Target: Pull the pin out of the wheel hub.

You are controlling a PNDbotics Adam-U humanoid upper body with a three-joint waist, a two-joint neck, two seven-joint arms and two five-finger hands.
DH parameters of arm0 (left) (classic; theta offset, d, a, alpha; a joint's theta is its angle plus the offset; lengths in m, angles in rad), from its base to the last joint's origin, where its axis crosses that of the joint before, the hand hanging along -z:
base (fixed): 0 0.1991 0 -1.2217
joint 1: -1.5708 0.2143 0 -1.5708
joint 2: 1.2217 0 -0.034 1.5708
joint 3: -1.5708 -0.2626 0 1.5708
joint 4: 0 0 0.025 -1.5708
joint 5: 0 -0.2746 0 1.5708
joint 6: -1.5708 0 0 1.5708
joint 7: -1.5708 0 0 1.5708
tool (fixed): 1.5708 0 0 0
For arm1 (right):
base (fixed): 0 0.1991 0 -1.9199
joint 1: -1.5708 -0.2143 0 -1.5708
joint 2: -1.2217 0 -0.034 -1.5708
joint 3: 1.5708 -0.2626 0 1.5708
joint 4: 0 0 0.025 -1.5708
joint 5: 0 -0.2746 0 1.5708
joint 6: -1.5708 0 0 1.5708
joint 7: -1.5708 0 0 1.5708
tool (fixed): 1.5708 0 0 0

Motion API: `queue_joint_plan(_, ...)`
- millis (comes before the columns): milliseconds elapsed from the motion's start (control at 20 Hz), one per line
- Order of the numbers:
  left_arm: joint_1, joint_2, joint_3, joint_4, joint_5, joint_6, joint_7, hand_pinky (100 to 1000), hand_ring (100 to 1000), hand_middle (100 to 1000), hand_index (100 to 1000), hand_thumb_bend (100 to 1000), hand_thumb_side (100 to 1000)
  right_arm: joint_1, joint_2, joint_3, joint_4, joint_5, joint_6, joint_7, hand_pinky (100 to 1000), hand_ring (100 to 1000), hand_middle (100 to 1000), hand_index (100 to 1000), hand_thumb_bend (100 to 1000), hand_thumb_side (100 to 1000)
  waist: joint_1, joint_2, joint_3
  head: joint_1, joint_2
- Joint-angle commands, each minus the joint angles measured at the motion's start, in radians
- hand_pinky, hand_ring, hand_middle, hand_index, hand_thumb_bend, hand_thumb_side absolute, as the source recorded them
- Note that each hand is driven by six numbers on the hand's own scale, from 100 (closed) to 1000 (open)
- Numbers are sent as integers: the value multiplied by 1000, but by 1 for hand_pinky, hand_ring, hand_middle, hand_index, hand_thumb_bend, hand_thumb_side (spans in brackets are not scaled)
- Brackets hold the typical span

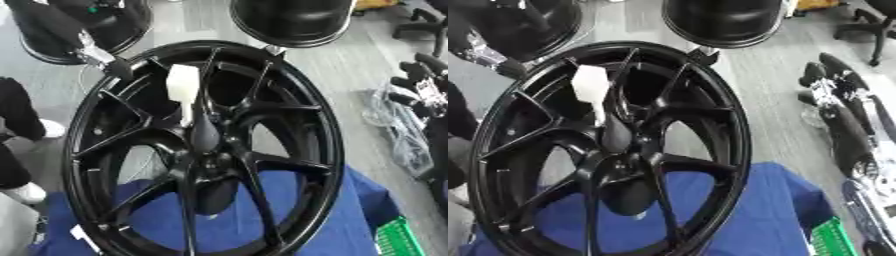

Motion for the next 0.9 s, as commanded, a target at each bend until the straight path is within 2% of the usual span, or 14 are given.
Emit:
queue_joint_plan(50,-34,-4,-1,20,10,-12,-6,998,922,815,883,694,570,-6,-22,-6,-7,-2,1,-2,808,846,845,922,254,560,0,-29,-2,3,-4)
queue_joint_plan(400,-58,-33,-20,39,81,-23,-6,1000,918,806,867,662,565,-5,-20,-4,-3,-1,4,-3,807,846,845,922,255,561,0,-30,-5,3,5)
queue_joint_plan(900,-70,-32,-52,-13,170,-18,-6,997,918,808,865,651,561,-6,-20,1,0,0,8,-4,806,845,844,922,255,561,4,-33,-9,1,6)
